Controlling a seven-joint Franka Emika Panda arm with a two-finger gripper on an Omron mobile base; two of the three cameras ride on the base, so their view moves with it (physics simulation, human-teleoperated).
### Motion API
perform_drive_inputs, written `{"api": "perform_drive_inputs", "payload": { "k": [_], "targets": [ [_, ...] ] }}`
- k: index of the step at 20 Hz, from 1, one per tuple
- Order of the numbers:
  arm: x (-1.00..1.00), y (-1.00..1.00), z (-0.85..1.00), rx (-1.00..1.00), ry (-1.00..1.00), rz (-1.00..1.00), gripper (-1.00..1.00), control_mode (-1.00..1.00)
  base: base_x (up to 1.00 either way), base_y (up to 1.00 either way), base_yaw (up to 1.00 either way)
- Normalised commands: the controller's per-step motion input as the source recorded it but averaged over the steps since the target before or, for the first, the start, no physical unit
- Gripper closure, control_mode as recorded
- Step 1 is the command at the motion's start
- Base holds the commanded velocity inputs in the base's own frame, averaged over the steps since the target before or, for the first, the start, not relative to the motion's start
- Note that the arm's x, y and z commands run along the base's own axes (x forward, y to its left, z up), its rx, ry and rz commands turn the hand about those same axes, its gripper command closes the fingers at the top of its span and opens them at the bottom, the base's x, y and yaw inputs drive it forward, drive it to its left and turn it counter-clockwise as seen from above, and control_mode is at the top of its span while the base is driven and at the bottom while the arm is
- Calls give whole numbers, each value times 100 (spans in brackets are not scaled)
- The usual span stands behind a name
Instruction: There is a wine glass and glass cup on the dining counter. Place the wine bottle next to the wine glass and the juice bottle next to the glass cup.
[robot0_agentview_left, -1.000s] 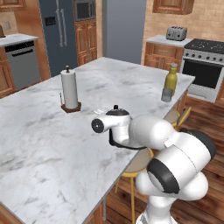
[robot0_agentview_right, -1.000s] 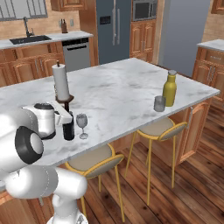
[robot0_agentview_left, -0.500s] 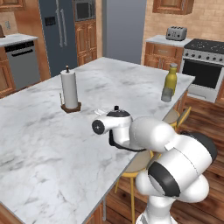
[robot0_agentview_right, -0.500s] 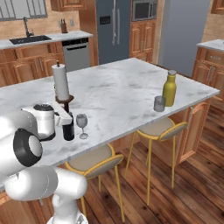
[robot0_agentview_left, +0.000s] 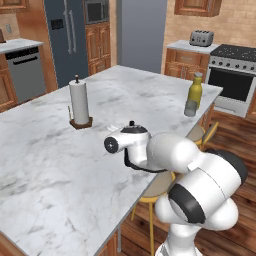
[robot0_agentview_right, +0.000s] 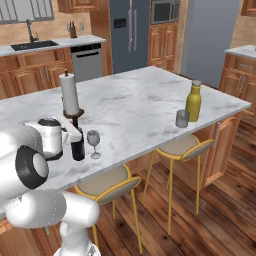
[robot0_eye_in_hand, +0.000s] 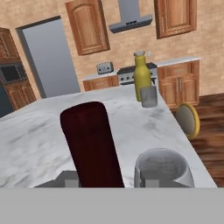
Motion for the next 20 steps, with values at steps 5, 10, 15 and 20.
{"api": "perform_drive_inputs", "payload": {
  "k": [5, 10, 15, 20],
  "targets": [
    [-11, 3, -38, 0, 0, 0, -100, -100, 0, 0, 0],
    [-1, 4, -25, 1, 0, 0, -100, -100, 0, 0, 0],
    [0, 8, -16, 3, 0, 0, -100, -100, 0, 0, 0],
    [-6, 14, -20, 4, 0, 0, -100, -100, 0, 0, 0]
  ]
}}
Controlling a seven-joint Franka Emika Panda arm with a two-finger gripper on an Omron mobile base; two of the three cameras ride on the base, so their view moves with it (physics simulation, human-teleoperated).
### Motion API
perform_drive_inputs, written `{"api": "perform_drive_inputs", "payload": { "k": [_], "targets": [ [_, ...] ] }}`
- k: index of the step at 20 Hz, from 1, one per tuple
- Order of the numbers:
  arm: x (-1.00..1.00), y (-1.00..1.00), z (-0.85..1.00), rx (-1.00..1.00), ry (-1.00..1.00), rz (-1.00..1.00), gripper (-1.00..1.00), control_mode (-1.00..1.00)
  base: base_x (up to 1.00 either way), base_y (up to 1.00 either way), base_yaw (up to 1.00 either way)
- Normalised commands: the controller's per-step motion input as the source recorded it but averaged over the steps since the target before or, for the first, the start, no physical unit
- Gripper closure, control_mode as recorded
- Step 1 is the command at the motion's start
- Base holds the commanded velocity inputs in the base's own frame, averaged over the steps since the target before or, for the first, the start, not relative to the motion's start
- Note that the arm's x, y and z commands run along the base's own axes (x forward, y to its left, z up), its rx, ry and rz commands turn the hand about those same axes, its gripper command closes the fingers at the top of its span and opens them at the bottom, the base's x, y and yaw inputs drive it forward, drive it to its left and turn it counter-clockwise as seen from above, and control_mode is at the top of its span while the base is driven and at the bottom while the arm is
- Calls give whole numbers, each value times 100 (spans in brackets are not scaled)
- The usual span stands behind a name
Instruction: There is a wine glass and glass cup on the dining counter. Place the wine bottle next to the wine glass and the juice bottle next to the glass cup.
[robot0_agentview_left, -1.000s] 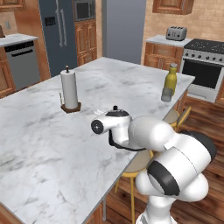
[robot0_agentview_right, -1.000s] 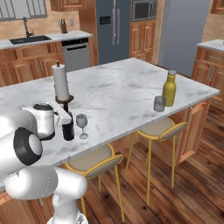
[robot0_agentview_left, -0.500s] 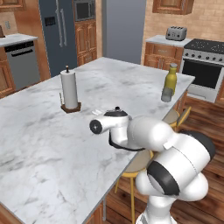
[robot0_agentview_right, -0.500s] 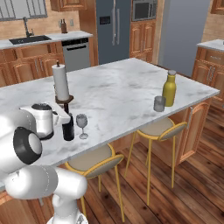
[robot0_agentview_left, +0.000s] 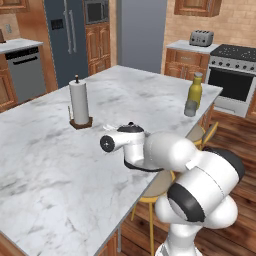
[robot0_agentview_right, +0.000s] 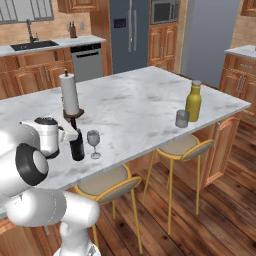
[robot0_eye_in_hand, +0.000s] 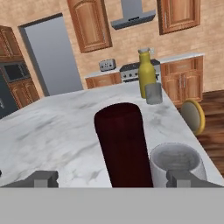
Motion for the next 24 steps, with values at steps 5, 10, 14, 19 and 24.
{"api": "perform_drive_inputs", "payload": {
  "k": [5, 10, 14, 19, 24],
  "targets": [
    [-16, 6, -17, 3, 0, 0, -100, -100, 0, 0, 0],
    [-7, 1, -13, 0, 0, 0, -100, -100, 0, 0, 0],
    [0, 0, -9, 0, 0, 0, -100, -100, 0, 0, 0],
    [0, 0, -9, 0, 0, 0, -100, -100, 0, 0, 0],
    [-3, 0, -9, 0, 0, 0, -100, -100, 0, 0, 0]
  ]
}}
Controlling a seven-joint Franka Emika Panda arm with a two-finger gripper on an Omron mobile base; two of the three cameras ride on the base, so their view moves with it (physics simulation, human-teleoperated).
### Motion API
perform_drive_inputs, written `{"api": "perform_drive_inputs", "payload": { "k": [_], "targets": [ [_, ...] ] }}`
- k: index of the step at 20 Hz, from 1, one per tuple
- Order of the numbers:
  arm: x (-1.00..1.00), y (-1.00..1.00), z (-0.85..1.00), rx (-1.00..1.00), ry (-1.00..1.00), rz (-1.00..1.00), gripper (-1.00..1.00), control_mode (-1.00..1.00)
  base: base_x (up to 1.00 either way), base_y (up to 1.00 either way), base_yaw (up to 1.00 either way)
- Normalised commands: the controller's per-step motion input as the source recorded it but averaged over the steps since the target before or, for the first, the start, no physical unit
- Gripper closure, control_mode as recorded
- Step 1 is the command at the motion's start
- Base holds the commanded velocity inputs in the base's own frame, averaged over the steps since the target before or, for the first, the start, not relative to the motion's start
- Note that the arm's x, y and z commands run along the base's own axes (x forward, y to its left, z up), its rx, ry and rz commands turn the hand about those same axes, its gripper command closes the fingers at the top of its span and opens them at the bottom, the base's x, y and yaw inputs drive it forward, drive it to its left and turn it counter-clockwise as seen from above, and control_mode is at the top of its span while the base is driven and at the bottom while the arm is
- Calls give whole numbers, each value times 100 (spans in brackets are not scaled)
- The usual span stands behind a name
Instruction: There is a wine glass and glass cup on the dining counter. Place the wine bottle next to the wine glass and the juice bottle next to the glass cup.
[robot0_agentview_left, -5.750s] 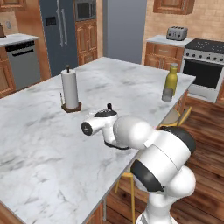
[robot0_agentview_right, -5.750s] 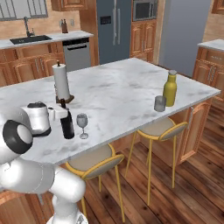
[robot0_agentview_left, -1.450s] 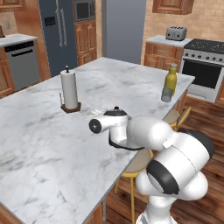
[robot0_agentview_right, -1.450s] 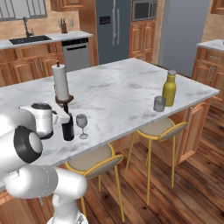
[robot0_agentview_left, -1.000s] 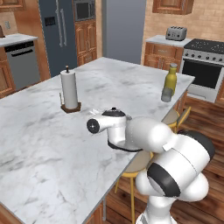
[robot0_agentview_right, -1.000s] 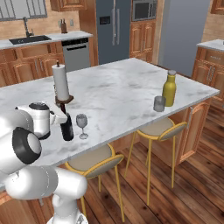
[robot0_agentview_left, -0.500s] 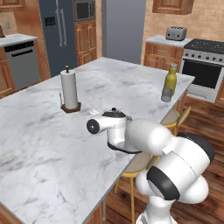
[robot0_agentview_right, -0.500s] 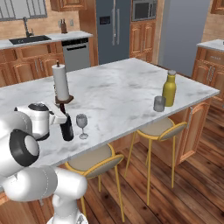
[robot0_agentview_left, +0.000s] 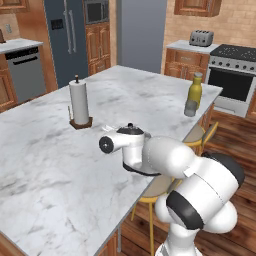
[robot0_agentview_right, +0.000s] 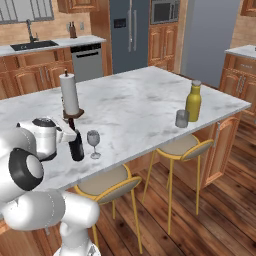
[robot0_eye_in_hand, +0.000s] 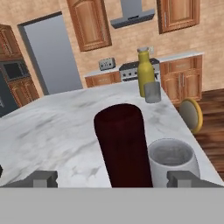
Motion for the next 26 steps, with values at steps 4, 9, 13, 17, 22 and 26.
{"api": "perform_drive_inputs", "payload": {
  "k": [4, 9, 13, 17, 22, 26],
  "targets": [
    [-5, -3, -8, 0, 0, 0, -100, -100, 0, 0, 0],
    [-3, -6, -4, 0, 0, 0, -100, -100, 0, 0, 0],
    [-4, -1, -2, 0, 0, 0, -100, -100, 0, 0, 0],
    [-4, 0, -1, 0, 0, 0, -100, -100, 0, 0, 0],
    [-1, 0, 0, 0, 0, 0, -100, -100, 0, 0, 0],
    [-8, 0, 0, 0, 0, 0, -100, -100, 0, 0, 0]
  ]
}}
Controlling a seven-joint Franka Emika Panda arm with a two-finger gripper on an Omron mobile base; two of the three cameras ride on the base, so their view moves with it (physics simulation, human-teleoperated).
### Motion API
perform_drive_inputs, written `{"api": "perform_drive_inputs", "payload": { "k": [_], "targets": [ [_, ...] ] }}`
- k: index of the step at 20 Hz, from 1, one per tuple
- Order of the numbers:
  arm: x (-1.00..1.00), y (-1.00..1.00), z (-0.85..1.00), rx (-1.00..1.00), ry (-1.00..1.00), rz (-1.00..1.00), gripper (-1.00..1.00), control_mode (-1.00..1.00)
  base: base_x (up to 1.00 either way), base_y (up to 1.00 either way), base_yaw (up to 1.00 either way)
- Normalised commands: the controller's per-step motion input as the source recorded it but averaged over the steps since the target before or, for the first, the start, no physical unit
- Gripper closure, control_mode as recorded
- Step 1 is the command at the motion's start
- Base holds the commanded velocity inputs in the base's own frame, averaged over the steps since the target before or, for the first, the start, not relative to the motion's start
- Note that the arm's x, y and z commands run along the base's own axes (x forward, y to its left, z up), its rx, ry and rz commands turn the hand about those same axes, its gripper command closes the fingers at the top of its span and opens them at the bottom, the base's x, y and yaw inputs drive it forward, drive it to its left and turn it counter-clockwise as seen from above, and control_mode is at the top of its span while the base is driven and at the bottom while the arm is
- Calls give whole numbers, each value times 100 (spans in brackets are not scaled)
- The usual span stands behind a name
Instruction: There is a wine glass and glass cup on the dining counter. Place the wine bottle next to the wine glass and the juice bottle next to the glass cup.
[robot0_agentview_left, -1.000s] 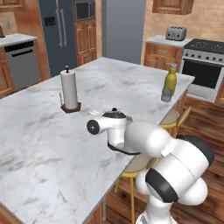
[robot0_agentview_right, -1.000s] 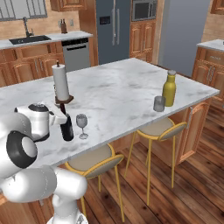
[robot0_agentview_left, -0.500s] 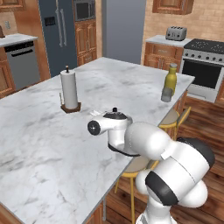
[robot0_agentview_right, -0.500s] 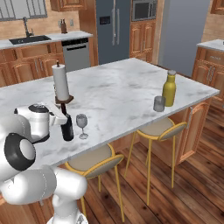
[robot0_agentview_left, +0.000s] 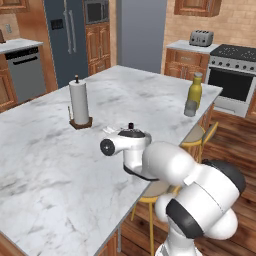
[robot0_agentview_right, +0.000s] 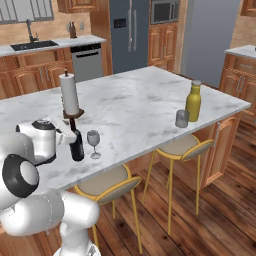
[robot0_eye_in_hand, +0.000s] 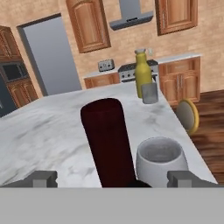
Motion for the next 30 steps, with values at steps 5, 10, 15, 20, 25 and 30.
{"api": "perform_drive_inputs", "payload": {
  "k": [5, 10, 15, 20, 25, 30],
  "targets": [
    [-17, 0, 0, 0, 0, 0, -100, -100, 0, 0, 0],
    [-22, 5, 0, 0, 0, 0, -100, -100, 0, 0, 0],
    [-17, 2, 8, -1, 0, 1, -100, -100, 0, 0, 0],
    [-16, 5, 20, -3, 0, 5, -100, -100, 0, 0, 0],
    [-29, 3, 16, -11, 5, 15, -100, -100, 0, 0, 0],
    [-34, 4, 14, -6, 17, 14, -100, -100, 0, 0, 0]
  ]
}}
